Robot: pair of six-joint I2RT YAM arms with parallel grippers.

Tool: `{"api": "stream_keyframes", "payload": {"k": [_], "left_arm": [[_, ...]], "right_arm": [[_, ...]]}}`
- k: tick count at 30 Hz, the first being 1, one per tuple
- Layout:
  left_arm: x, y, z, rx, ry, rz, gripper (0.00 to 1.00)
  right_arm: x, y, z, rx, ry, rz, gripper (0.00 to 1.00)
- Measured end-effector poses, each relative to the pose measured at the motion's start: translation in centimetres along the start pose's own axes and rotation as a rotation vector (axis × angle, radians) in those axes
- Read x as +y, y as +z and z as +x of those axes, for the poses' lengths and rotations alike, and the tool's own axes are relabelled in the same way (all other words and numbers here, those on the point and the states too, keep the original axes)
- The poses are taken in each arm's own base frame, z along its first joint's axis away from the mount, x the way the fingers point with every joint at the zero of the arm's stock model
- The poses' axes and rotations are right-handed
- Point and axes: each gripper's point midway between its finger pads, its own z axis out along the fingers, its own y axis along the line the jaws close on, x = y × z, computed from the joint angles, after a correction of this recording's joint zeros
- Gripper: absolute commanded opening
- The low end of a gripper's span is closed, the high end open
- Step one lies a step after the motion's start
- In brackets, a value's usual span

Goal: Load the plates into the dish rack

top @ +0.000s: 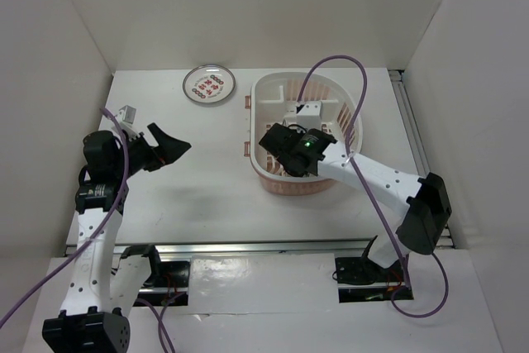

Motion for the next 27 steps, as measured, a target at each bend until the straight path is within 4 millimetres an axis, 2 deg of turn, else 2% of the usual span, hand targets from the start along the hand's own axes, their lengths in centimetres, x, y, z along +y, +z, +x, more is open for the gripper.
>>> {"api": "stream_keyframes", "payload": {"k": [6, 27], "left_arm": [[0.1, 0.0, -0.1, -0.004, -0.002, -0.004, 1.0], [0.1, -0.2, -0.2, -0.003, -0.006, 0.004, 1.0]], "right_arm": [[0.6, 0.5, 0.7, 0.017, 0.006, 0.006, 0.0], [0.8, 0.8, 1.4, 0.02, 0.024, 0.01, 0.0]]}}
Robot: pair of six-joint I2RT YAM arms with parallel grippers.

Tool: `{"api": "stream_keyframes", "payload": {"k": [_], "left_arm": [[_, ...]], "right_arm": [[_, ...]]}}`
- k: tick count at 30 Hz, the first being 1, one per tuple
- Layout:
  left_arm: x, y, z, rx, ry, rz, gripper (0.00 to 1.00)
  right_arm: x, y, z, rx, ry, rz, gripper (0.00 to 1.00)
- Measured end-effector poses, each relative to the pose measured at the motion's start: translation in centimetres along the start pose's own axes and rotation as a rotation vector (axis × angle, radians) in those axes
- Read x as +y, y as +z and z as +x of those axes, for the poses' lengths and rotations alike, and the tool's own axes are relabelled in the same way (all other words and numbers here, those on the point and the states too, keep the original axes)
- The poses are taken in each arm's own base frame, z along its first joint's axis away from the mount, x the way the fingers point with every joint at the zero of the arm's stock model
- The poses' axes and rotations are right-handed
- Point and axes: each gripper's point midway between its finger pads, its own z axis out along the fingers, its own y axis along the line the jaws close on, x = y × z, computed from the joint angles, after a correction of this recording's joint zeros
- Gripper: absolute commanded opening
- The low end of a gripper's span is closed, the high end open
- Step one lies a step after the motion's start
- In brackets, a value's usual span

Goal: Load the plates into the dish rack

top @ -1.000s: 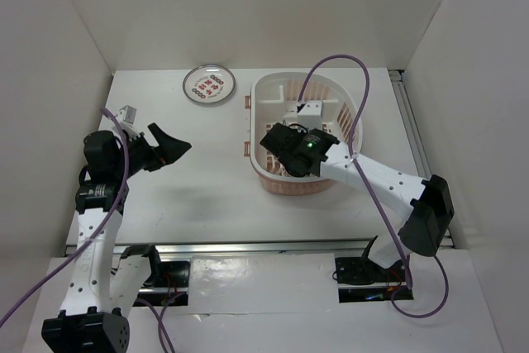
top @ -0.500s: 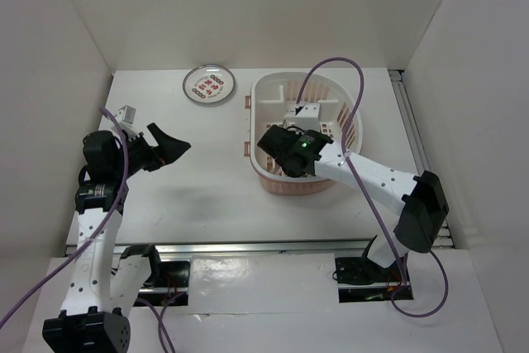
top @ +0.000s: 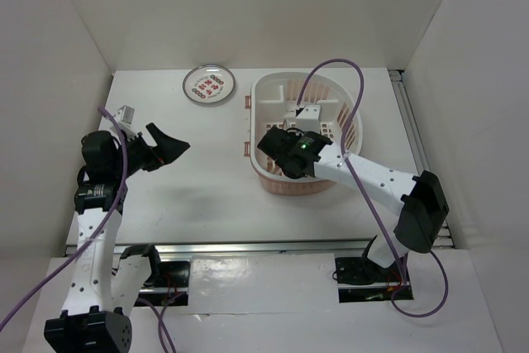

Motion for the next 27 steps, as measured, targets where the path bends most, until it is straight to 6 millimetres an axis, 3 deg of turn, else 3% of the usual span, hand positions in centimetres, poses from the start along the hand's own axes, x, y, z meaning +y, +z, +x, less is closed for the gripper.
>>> {"api": "stream_keyframes", "payload": {"k": [8, 19, 23, 25, 27], "left_arm": [[-0.02, -0.04, -0.01, 0.001, -0.001, 0.003, 1.0], [-0.13, -0.05, 0.06, 0.005, -0.002, 0.01, 1.0], [-0.14, -0.05, 0.06, 0.005, -0.001, 0.01, 1.0], [-0.13, -0.05, 0.06, 0.005, -0.001, 0.01, 1.0], [-0.14, -0.05, 0.06, 0.005, -0.001, 0.01, 1.0]], "right_arm": [[0.11, -0.11, 0.07, -0.004, -0.005, 0.0, 0.14], [0.8, -0.32, 0.63, 0.004, -0.008, -0.012, 0.2], [0.79, -0.31, 0.76, 0.009, -0.008, -0.011, 0.26], [0.78, -0.32, 0.8, 0.011, -0.008, -0.011, 0.35], [0.77, -0.35, 0.91, 0.016, -0.011, -0.013, 0.35]]}}
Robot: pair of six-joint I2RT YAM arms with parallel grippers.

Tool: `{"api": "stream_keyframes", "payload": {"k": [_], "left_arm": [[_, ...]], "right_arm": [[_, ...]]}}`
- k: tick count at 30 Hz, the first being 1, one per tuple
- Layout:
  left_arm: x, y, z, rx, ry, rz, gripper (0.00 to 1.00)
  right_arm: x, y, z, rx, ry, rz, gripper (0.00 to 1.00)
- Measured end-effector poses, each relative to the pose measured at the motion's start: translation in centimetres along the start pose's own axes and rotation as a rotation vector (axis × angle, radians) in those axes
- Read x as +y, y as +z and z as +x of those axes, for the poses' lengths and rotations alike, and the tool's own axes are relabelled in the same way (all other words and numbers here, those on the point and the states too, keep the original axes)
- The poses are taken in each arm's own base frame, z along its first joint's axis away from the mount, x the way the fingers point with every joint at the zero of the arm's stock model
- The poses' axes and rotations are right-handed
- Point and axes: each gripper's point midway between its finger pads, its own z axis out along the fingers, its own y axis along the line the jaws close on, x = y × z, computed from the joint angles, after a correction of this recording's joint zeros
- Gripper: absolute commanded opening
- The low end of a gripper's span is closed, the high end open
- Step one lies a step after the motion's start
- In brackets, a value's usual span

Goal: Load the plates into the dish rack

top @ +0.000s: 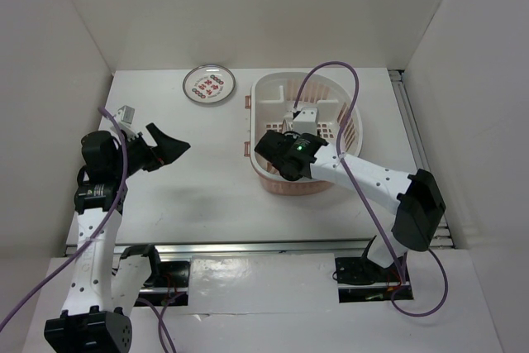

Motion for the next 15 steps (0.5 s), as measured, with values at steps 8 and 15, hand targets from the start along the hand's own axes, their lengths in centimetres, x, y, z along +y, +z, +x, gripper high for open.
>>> {"api": "stream_keyframes", "payload": {"k": [8, 15], "left_arm": [[-0.02, 0.02, 0.02, 0.002, 0.0, 0.002, 1.0], [-0.08, 0.05, 0.12, 0.008, -0.003, 0.007, 1.0]], "right_arm": [[0.03, -0.22, 0.1, 0.005, 0.001, -0.002, 0.38], [0.05, -0.36, 0.03, 0.007, 0.008, -0.01, 0.39]]}}
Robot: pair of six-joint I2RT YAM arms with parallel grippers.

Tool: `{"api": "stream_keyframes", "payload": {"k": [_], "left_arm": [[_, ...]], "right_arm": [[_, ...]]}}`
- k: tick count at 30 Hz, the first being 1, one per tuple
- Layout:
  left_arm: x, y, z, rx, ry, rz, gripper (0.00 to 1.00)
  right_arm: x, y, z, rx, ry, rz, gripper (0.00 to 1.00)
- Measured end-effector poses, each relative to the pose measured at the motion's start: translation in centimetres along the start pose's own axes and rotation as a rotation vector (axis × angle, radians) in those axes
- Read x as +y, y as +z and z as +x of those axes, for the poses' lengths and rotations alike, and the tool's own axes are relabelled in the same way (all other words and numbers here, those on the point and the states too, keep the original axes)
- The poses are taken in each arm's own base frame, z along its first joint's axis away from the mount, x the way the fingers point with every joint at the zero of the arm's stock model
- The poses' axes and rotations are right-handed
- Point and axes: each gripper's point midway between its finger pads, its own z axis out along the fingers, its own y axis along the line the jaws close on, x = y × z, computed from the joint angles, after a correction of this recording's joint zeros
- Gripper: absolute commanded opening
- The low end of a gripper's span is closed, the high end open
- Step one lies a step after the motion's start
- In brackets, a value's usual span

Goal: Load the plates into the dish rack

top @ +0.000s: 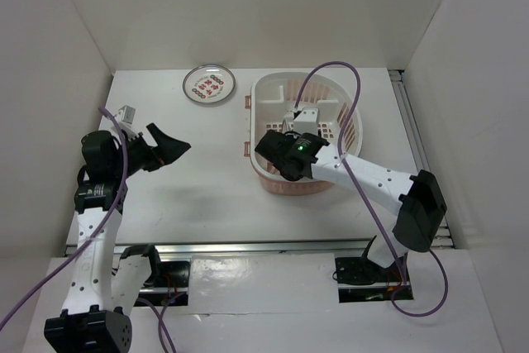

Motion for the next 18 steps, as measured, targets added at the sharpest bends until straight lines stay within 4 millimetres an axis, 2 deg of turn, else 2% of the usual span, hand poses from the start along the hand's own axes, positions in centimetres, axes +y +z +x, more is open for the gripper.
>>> {"api": "stream_keyframes", "payload": {"k": [6, 18], "left_arm": [[0.0, 0.0, 0.0, 0.001, 0.0, 0.0, 1.0], [0.0, 0.0, 0.0, 0.001, 0.0, 0.0, 1.0]], "right_arm": [[0.0, -0.7, -0.7, -0.003, 0.024, -0.042, 0.39], [-0.1, -2.2, -2.7, -0.038, 0.034, -0.141, 0.57]]}}
